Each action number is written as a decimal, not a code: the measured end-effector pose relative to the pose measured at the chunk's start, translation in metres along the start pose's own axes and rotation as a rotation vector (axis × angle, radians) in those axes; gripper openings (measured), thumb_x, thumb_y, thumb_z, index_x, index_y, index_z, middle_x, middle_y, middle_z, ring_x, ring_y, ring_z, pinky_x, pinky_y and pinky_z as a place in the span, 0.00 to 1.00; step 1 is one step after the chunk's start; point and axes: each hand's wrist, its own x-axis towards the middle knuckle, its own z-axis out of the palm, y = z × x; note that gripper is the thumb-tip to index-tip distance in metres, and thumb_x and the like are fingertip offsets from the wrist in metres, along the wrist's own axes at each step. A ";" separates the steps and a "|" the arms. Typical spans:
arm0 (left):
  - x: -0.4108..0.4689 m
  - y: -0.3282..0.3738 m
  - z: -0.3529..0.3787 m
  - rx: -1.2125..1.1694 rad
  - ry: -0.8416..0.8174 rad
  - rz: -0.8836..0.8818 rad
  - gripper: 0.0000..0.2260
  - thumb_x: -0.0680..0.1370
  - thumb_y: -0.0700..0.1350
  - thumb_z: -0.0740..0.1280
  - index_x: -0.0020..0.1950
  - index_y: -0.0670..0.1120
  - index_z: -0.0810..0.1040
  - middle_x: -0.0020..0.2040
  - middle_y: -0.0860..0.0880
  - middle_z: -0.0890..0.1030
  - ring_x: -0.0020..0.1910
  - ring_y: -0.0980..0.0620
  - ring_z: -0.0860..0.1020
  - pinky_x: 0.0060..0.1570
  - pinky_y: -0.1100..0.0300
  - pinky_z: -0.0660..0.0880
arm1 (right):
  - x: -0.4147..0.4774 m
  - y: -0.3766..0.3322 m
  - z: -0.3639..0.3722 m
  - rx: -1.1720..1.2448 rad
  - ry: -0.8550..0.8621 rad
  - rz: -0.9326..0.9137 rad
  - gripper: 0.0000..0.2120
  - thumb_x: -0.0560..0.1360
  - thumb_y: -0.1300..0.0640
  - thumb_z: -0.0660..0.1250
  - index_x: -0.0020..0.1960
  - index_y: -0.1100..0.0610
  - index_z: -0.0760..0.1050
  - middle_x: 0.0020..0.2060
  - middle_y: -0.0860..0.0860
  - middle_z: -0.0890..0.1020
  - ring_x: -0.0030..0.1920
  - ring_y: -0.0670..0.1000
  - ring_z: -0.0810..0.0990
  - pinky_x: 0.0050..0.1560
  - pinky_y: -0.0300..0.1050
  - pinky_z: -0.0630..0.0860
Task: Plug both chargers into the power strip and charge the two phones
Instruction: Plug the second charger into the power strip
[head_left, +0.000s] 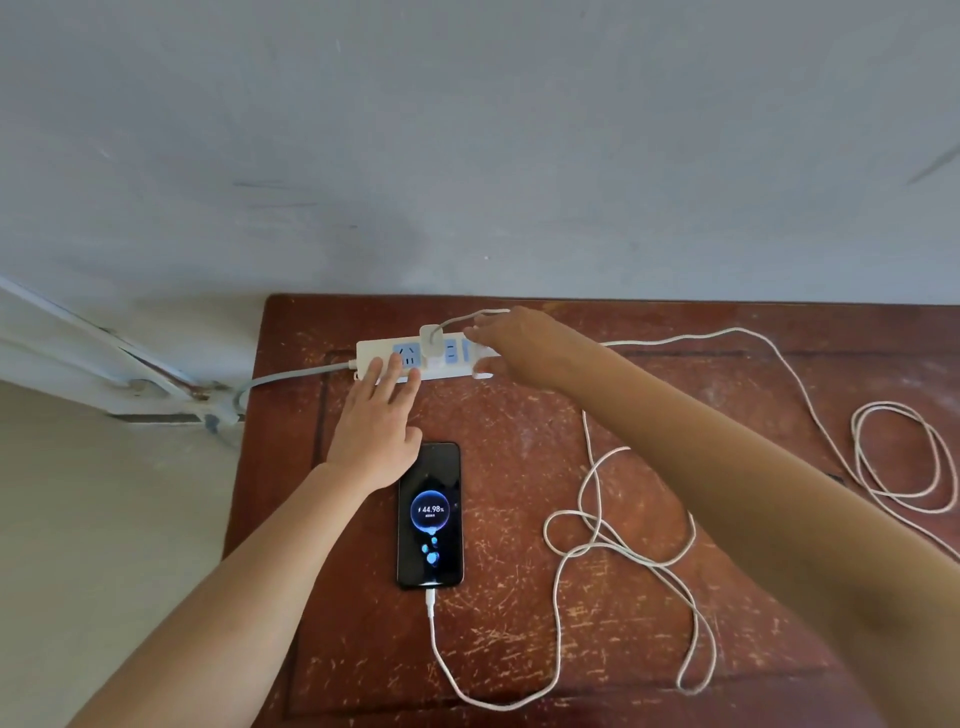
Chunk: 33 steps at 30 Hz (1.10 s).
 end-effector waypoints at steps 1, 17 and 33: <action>0.000 0.000 0.000 -0.008 0.005 -0.003 0.31 0.82 0.47 0.61 0.82 0.47 0.51 0.83 0.42 0.47 0.82 0.40 0.45 0.78 0.43 0.49 | 0.001 -0.002 0.001 -0.016 -0.004 -0.007 0.24 0.82 0.52 0.66 0.76 0.56 0.69 0.72 0.54 0.75 0.65 0.58 0.79 0.59 0.51 0.78; 0.002 0.004 -0.012 0.045 -0.123 -0.034 0.32 0.82 0.52 0.59 0.82 0.48 0.48 0.84 0.43 0.44 0.81 0.40 0.43 0.79 0.42 0.50 | 0.006 -0.012 0.030 0.097 0.043 0.134 0.28 0.80 0.55 0.69 0.78 0.54 0.65 0.80 0.50 0.63 0.67 0.59 0.78 0.59 0.55 0.80; -0.040 0.102 -0.076 -0.042 0.223 0.144 0.23 0.83 0.50 0.57 0.78 0.45 0.64 0.81 0.42 0.61 0.80 0.40 0.57 0.75 0.34 0.56 | -0.193 0.003 0.034 0.052 0.335 0.518 0.26 0.82 0.46 0.61 0.77 0.54 0.65 0.77 0.57 0.68 0.75 0.57 0.68 0.71 0.55 0.68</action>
